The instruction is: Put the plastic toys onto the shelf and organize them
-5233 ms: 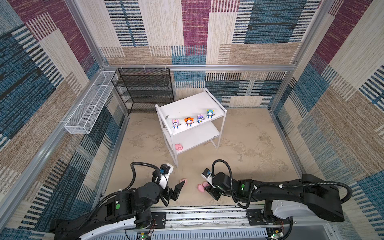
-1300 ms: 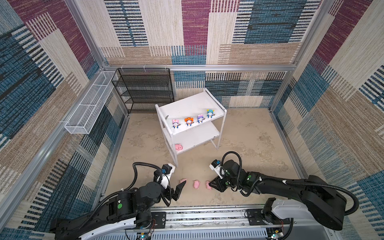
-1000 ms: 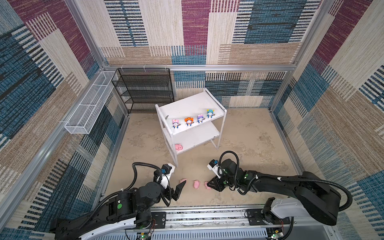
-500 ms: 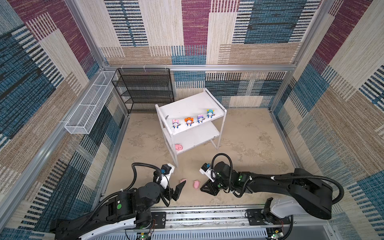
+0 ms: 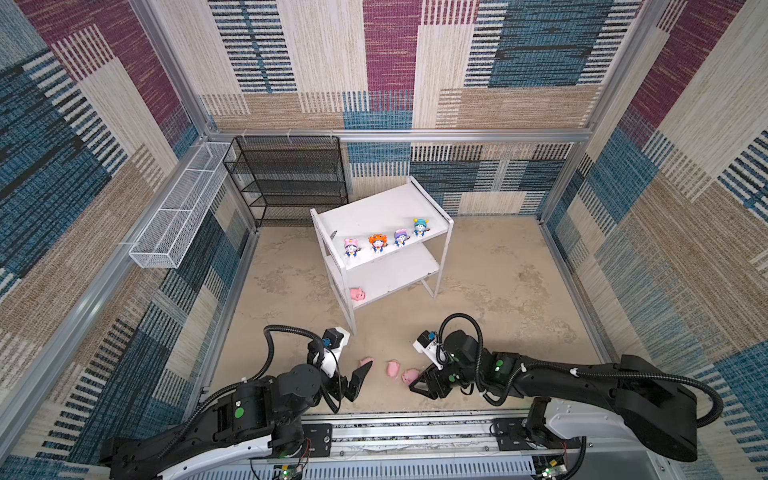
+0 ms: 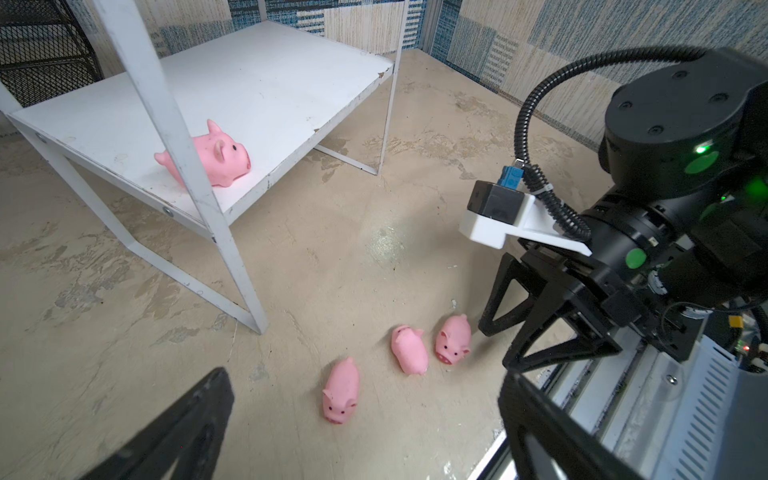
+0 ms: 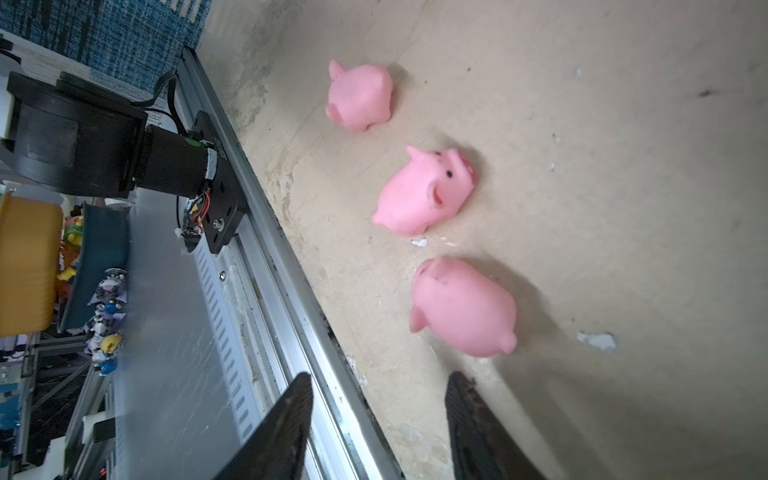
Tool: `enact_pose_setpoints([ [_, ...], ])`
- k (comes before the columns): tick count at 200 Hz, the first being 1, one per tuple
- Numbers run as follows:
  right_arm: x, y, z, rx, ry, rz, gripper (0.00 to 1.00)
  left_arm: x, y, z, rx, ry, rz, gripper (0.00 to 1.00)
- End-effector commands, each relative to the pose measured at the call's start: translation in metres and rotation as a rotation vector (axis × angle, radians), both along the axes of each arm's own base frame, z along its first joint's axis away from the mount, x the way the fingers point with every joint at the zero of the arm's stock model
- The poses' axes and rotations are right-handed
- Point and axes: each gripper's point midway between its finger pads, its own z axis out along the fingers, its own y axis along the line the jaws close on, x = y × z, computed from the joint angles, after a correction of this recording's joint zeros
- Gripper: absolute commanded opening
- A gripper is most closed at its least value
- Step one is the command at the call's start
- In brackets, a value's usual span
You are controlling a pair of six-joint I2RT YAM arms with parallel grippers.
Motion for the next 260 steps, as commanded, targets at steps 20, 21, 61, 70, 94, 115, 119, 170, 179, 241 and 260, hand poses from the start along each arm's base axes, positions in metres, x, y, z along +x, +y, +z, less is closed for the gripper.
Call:
enact_pose_setpoints([
  [20,-0.001,0.010,0.007,0.057,0.051,-0.010,0.71,0.000,-0.004,0.006,-0.024,-0.007,-0.012,1.00],
  [21,-0.001,0.010,0.007,0.059,0.052,-0.009,0.72,0.000,-0.004,0.006,-0.023,-0.007,-0.012,1.00],
  [61,0.002,0.020,0.001,0.047,0.073,0.002,0.76,0.000,-0.004,0.008,-0.035,-0.019,-0.014,1.00],
  [70,0.004,0.022,0.001,0.045,0.063,0.001,0.78,0.000,-0.004,0.008,-0.033,-0.017,-0.013,1.00],
  [94,0.012,0.030,0.000,0.033,0.039,0.009,0.82,-0.001,-0.003,0.009,-0.033,-0.013,-0.015,1.00],
  [115,0.020,0.034,-0.007,0.004,0.037,0.011,0.85,-0.001,-0.001,0.011,-0.037,-0.012,-0.012,1.00],
  [119,0.021,0.035,-0.007,0.002,0.037,0.011,0.85,-0.001,-0.001,0.012,-0.038,-0.013,-0.012,1.00],
  [170,0.037,0.039,-0.010,-0.008,0.017,0.014,0.88,-0.003,0.004,0.012,-0.053,-0.005,-0.006,1.00],
  [179,0.038,0.041,-0.011,-0.011,0.013,0.018,0.88,-0.003,0.004,0.013,-0.057,-0.009,-0.006,1.00],
  [241,0.053,0.029,-0.030,-0.207,-0.102,-0.054,0.80,-0.002,0.003,0.013,-0.051,-0.011,-0.004,1.00],
  [260,0.053,0.023,-0.034,-0.277,-0.159,-0.074,0.76,-0.002,0.002,0.013,-0.052,-0.014,-0.007,1.00],
])
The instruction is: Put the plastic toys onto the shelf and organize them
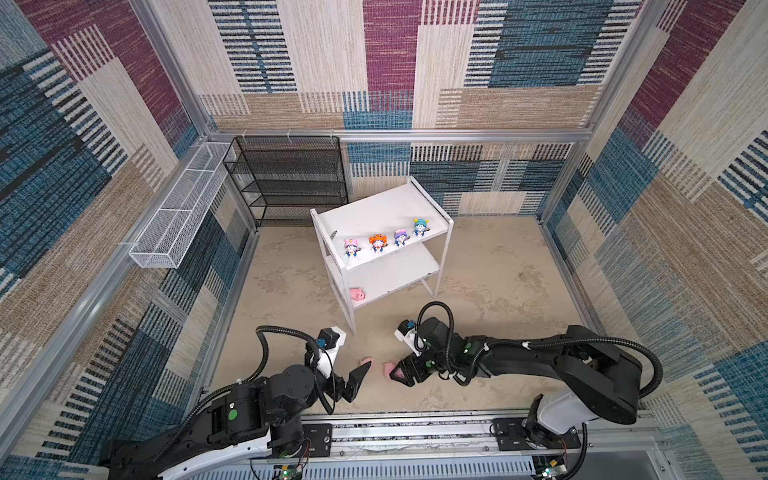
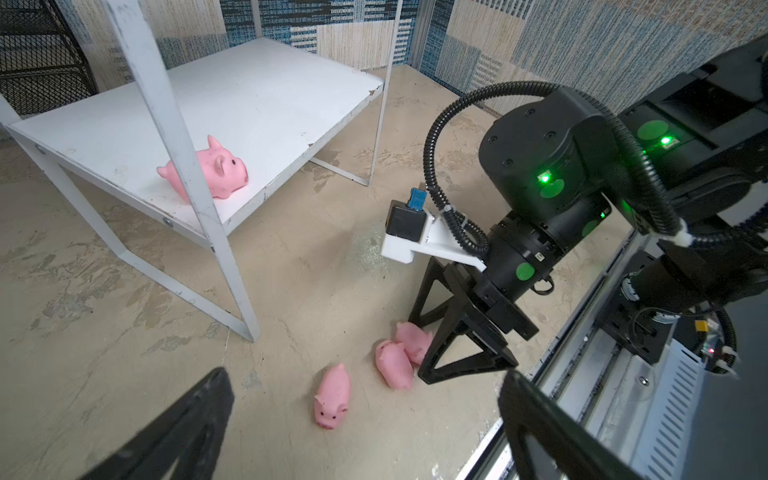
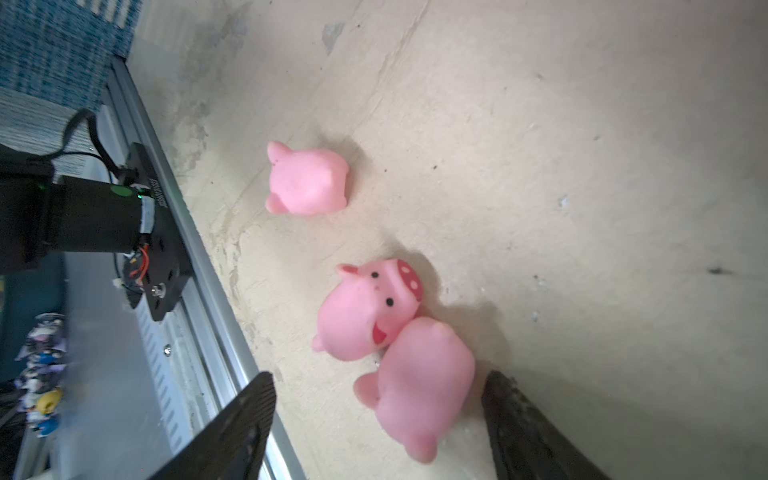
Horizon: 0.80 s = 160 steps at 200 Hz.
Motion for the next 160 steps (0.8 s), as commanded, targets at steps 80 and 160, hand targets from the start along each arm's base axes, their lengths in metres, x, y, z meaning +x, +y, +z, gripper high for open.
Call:
enact_pose_setpoints([
  [80,0.015,-0.023,-0.007,-0.200,-0.203,-0.087,0.48,0.001,0.000,0.000,0.004,0.005,0.008,1.00],
  [160,0.014,-0.005,-0.002,-0.165,-0.223,-0.042,0.60,0.001,0.000,0.000,0.005,0.004,0.012,1.00],
])
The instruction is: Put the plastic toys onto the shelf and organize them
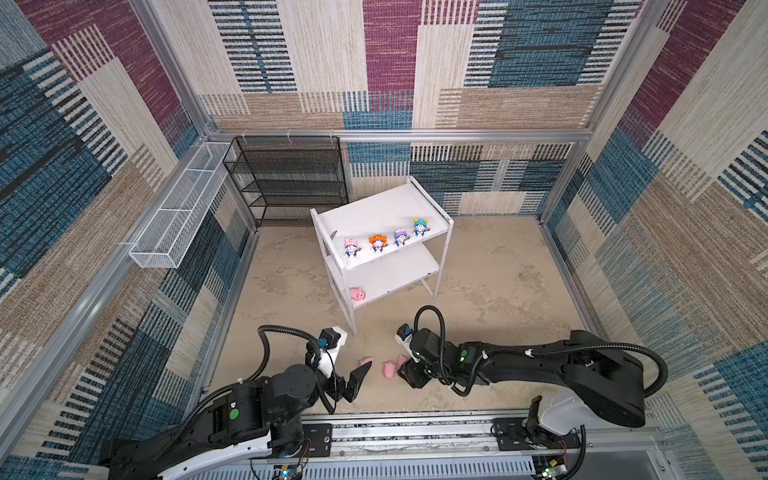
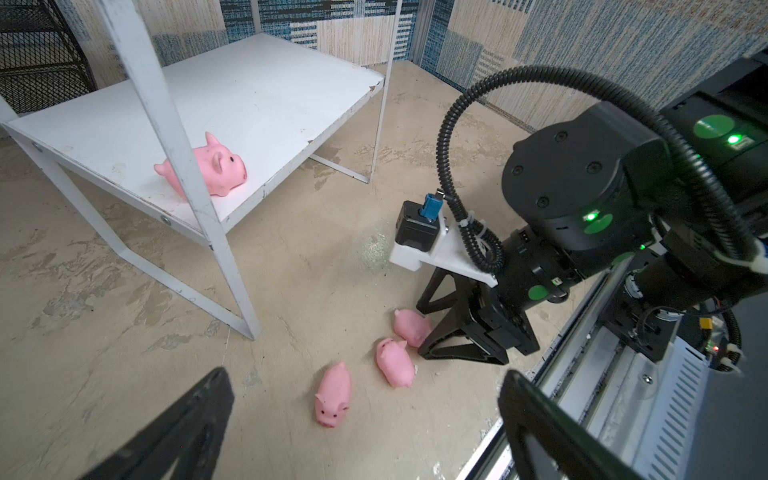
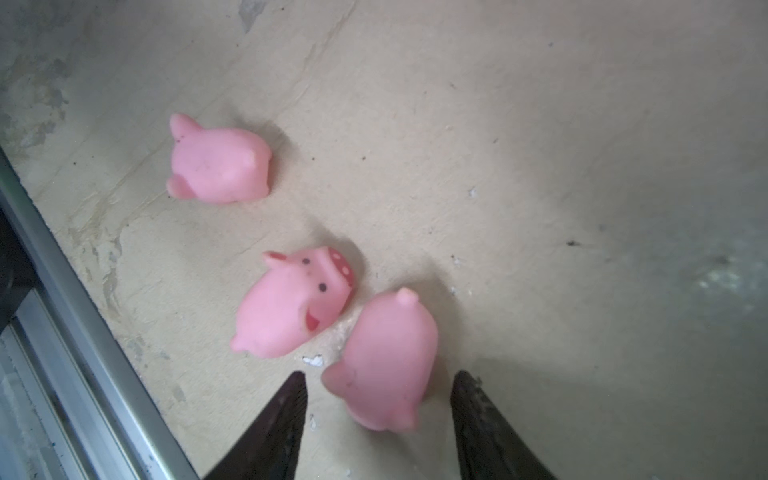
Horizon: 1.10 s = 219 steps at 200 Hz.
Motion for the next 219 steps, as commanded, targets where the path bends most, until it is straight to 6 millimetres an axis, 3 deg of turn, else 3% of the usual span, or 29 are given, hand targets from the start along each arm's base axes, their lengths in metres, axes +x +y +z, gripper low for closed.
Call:
enact_pose_setpoints([
  [1,0.004,0.009,0.004,0.017,-0.025,0.009,0.59,0.001,0.001,0.002,-0.006,0.000,0.011,1.00],
  [39,0.011,0.003,-0.001,-0.027,-0.037,-0.031,0.40,0.001,0.003,-0.002,0.010,0.011,0.020,1.00],
  [98,0.022,0.005,0.029,-0.008,-0.130,-0.026,0.33,-0.004,0.004,0.008,0.049,0.052,-0.004,1.00],
  [125,0.037,0.014,0.056,0.034,-0.213,-0.005,0.33,-0.005,0.007,0.015,0.082,0.048,-0.006,1.00],
  [197,0.100,0.030,0.160,0.233,-0.469,0.000,0.33,-0.002,0.017,0.029,0.147,-0.004,-0.003,1.00],
  [219,0.115,0.034,0.178,0.258,-0.532,0.017,0.33,-0.001,0.018,0.030,0.155,-0.017,0.000,1.00],
])
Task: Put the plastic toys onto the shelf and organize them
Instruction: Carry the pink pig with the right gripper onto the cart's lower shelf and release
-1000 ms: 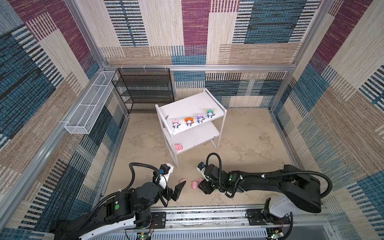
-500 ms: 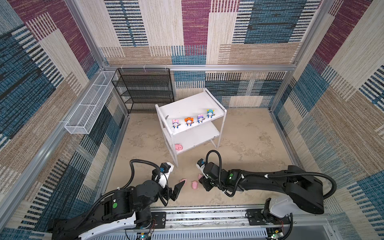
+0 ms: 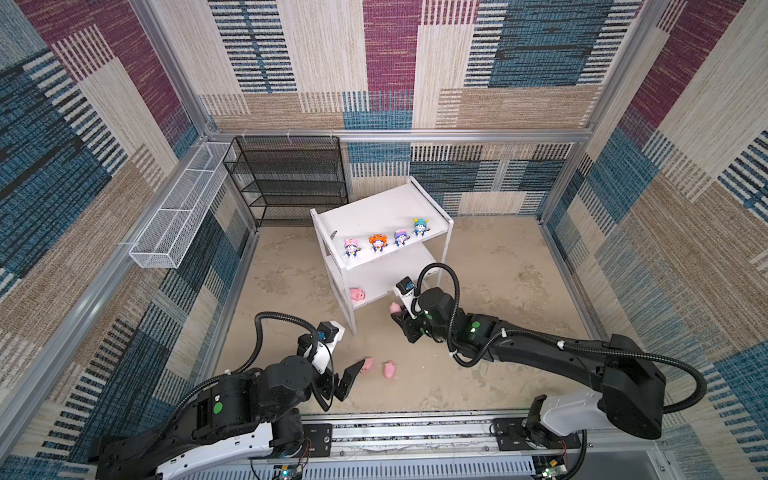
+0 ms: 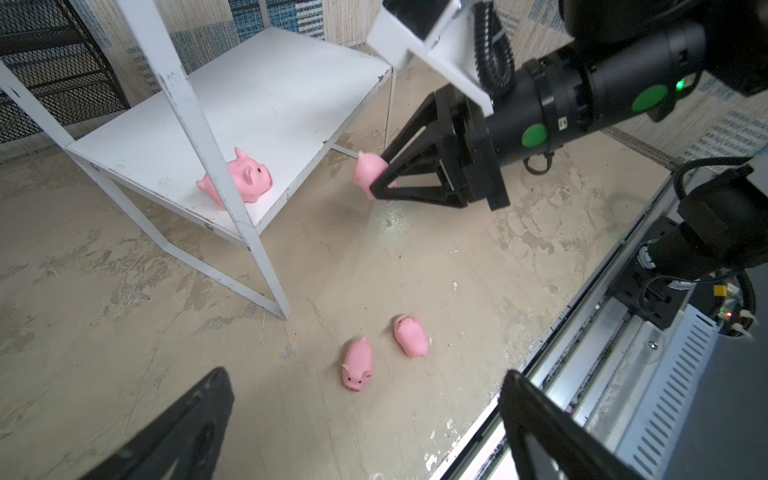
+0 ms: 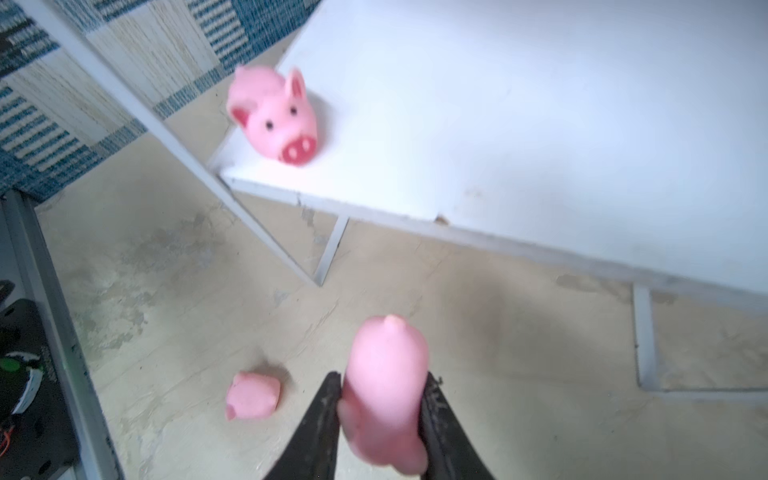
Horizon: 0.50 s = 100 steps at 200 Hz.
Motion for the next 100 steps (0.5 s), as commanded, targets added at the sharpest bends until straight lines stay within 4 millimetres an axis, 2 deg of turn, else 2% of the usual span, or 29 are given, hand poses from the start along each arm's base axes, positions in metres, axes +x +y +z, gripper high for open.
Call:
enact_pose_setpoints([
  [1,0.013,0.012,0.031,0.052,-0.121,0.055,0.33,0.003,0.004,0.003,0.029,-0.034,0.009,1.00],
  [50,0.040,0.022,0.044,0.075,-0.198,0.065,0.33,0.004,0.006,0.004,0.030,-0.043,0.016,1.00],
  [100,0.053,0.033,0.048,0.106,-0.244,0.067,0.33,0.004,0.007,0.005,0.022,-0.048,0.016,1.00],
])
